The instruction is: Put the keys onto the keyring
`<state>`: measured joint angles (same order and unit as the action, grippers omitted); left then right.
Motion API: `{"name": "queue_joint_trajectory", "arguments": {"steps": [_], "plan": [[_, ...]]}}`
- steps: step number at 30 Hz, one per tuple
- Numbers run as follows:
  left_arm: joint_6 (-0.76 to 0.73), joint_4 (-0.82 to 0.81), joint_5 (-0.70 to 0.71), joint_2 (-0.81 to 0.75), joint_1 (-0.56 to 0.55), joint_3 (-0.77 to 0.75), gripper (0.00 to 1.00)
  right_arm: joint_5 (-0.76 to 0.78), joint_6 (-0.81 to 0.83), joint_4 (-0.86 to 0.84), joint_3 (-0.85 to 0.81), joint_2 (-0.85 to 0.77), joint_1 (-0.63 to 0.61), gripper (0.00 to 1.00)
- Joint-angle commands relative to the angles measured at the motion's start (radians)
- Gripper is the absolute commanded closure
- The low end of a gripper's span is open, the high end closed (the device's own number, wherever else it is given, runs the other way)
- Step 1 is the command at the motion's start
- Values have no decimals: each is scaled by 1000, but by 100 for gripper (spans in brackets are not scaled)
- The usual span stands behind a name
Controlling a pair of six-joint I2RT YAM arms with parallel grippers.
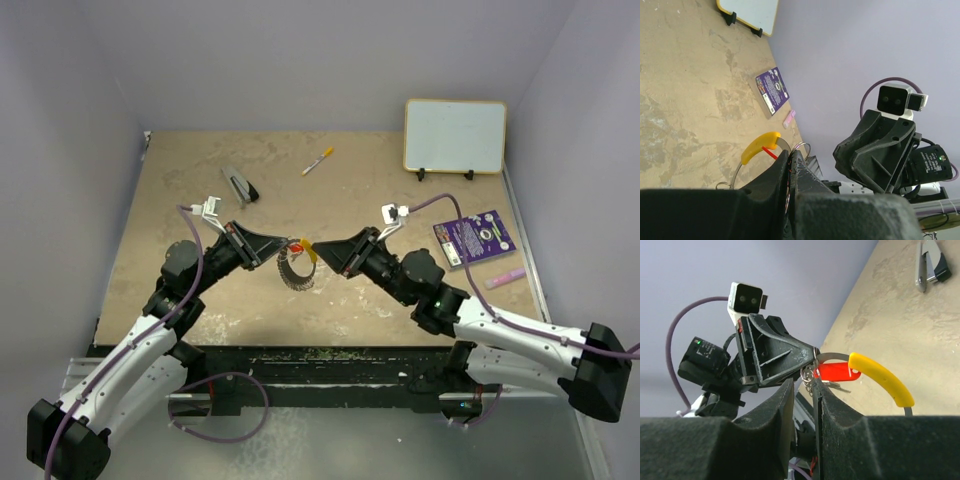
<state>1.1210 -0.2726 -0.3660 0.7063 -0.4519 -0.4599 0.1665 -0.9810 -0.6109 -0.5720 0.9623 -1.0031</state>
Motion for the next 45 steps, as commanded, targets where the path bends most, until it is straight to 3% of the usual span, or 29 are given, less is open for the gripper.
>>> {"name": "queue_joint_trajectory", "arguments": {"steps": [1,9,28,34,45], "plan": [[37,-55,-8,-14,8,-35,96,7,115,9,-94,45,-2,74],[30,-94,-49,-18,9,-39,96,-53,201,-64,-150,130,0,76],[22,-107,-80,-26,9,-39,96,-220,129,-117,-179,210,59,80],[20,-107,-80,-25,9,-36,96,-256,120,-112,-186,209,64,88],[5,-118,-141,-9,8,-30,96,-301,100,-144,-168,201,79,93]]}}
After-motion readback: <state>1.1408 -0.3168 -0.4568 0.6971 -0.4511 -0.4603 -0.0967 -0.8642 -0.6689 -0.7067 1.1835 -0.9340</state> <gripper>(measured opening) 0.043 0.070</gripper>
